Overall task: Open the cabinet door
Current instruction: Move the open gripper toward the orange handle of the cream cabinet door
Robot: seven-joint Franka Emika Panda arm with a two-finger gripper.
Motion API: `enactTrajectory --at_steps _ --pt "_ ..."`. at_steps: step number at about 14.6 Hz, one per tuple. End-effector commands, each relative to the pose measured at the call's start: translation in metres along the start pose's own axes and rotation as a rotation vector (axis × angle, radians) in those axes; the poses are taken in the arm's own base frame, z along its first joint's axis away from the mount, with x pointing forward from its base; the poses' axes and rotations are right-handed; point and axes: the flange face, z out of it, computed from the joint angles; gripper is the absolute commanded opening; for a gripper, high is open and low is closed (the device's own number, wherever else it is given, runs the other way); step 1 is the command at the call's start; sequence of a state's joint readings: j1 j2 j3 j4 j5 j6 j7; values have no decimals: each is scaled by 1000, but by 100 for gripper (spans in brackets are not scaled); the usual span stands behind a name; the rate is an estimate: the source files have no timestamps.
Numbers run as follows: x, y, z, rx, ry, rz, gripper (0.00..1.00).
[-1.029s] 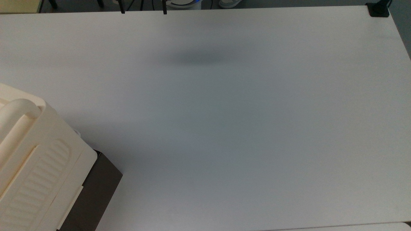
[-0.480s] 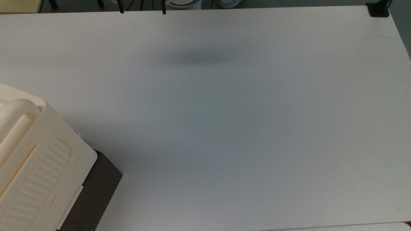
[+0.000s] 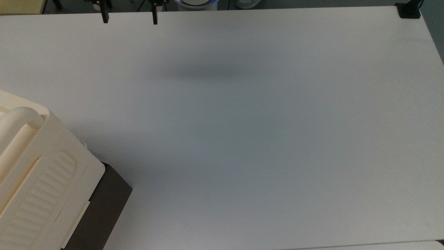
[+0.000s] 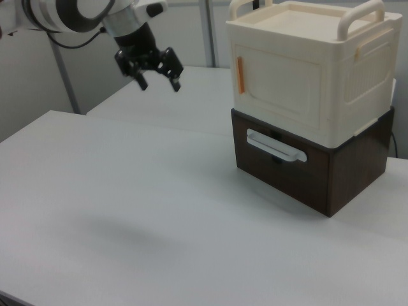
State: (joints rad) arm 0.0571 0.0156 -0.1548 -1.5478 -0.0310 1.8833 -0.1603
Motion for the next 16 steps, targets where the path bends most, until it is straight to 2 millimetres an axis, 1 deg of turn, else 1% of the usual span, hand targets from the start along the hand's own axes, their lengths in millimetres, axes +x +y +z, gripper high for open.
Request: enactTrajectory --at_steps 1,3,4,5,6,8,10,12,15,16 --pt "13 10 1 -36 109 9 88" --pt "20 17 0 -28 185 54 72" --pt "26 21 0 -13 231 90 67" --pt "30 30 3 -1 279 122 67" --pt "37 34 10 11 324 144 64" --pt "49 36 18 22 413 197 54" --pt "59 39 23 21 481 266 52" --pt "64 40 38 16 501 295 48" --pt "71 42 59 3 523 301 47" --pt "79 42 60 -1 563 303 47"
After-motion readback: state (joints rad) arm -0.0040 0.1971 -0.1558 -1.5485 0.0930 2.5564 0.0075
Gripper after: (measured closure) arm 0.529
